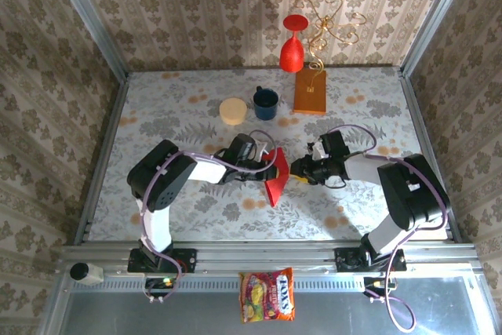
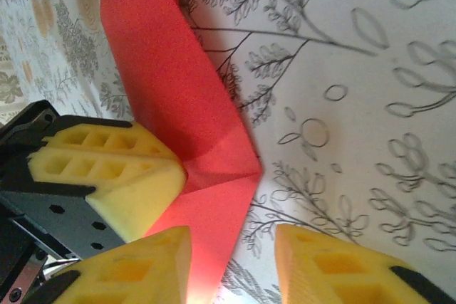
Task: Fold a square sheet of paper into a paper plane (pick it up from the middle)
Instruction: Fold the wing for the fifth time at the center of the table.
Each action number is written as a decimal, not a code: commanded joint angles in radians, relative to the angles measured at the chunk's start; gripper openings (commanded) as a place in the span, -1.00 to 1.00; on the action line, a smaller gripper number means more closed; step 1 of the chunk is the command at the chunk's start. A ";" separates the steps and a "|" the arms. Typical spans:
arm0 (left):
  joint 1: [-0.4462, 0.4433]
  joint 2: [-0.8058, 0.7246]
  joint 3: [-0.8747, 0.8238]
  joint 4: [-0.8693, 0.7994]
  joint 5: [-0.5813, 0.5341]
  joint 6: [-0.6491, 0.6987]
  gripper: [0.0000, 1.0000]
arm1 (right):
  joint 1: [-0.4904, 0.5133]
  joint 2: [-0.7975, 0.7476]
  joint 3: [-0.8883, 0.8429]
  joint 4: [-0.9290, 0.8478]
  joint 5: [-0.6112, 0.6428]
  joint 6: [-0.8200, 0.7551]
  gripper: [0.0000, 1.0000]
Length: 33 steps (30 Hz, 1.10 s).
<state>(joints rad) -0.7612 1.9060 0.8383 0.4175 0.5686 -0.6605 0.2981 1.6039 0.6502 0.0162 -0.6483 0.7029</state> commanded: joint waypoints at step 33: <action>-0.099 -0.099 -0.202 0.311 -0.216 -0.278 -1.00 | 0.054 0.074 0.019 0.062 0.006 0.072 -0.49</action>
<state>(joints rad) -0.8768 1.7821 0.6495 0.6678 0.3824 -0.9237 0.3439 1.6745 0.6529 0.0948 -0.6563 0.7883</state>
